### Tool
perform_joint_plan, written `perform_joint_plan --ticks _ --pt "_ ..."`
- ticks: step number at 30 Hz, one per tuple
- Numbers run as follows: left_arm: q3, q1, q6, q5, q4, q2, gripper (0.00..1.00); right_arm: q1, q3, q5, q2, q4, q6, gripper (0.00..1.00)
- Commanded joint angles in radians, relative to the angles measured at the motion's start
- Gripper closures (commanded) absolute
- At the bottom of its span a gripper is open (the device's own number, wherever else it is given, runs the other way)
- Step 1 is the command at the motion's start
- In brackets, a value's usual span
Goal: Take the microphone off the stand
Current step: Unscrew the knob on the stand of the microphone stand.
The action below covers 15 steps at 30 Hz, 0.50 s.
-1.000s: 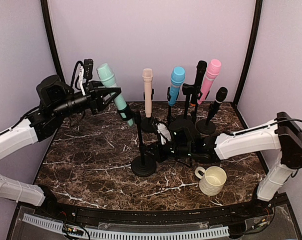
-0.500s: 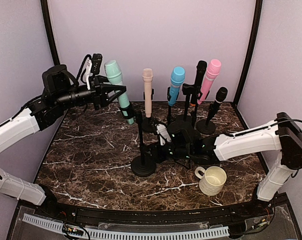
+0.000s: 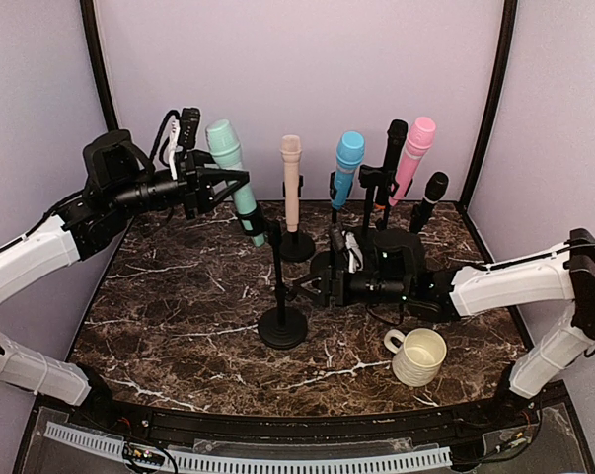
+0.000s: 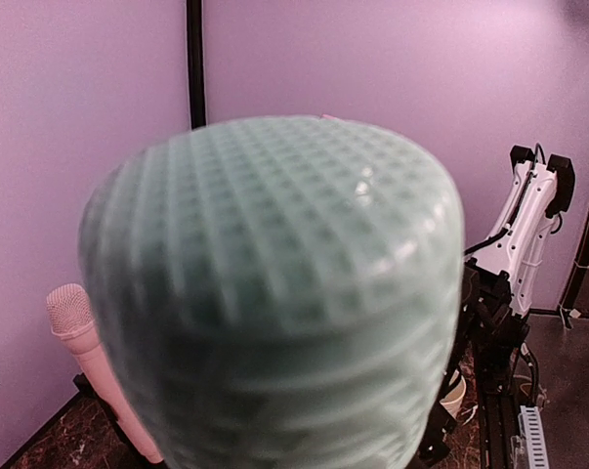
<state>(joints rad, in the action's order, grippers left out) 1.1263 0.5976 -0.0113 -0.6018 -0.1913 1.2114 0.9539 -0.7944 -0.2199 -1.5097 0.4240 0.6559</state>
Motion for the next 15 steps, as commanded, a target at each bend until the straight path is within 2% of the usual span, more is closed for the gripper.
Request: perform_joint_plan --ticks 1,9,15 --pt "-0.067 -0.007 -0.060 -0.004 0.109 0.012 0.81 -0.018 0.022 -0.137 -0.013 0.089 0.055 0.28" --pt "-0.070 -0.008 -0.060 0.001 0.102 0.010 0.79 -0.024 -0.045 -0.198 -0.102 0.069 0.116 0.41" --pt "-0.080 -0.007 -0.054 0.007 0.090 0.001 0.79 -0.030 -0.037 -0.249 -0.155 0.174 0.155 0.50"
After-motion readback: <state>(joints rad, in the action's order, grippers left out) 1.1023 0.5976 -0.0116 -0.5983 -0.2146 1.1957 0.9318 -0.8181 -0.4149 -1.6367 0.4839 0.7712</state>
